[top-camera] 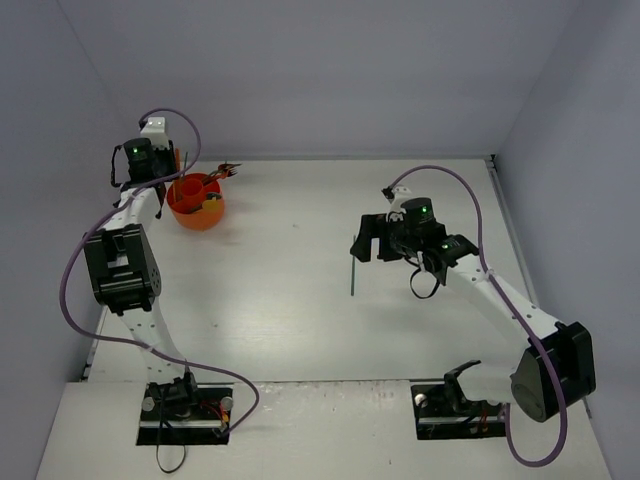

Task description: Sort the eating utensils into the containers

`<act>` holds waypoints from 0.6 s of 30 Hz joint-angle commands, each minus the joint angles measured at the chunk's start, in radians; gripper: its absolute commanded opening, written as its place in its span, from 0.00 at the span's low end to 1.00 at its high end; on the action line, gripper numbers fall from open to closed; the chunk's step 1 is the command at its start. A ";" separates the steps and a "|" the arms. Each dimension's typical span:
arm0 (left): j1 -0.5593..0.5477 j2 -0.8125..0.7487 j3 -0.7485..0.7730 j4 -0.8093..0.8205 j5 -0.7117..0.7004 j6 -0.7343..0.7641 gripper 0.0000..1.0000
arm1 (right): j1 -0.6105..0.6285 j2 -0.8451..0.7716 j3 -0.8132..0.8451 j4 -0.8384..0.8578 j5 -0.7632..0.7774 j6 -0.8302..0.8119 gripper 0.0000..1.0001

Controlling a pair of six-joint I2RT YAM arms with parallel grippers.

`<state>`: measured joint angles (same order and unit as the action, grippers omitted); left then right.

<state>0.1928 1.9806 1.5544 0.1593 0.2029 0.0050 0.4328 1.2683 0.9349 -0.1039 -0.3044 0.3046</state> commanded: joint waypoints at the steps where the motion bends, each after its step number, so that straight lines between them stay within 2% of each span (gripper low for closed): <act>1: -0.003 -0.142 0.001 0.090 -0.006 -0.053 0.35 | 0.005 0.016 0.001 0.020 0.071 0.010 0.81; 7: -0.003 -0.284 -0.055 0.068 -0.032 -0.164 0.60 | 0.031 0.096 0.026 -0.013 0.202 0.104 0.74; 9: -0.006 -0.333 -0.057 0.015 -0.036 -0.202 0.65 | 0.051 0.138 0.055 -0.037 0.239 0.127 0.71; 15: -0.065 -0.461 -0.010 -0.360 -0.129 -0.267 0.69 | 0.124 0.290 0.148 -0.107 0.356 0.186 0.65; 18: -0.117 -0.524 -0.026 -0.468 -0.161 -0.273 0.69 | 0.138 0.339 0.163 -0.118 0.373 0.222 0.62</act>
<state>0.1473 1.5585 1.4987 -0.0998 0.1038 -0.2182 0.5461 1.5684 1.0305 -0.1951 -0.0267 0.4563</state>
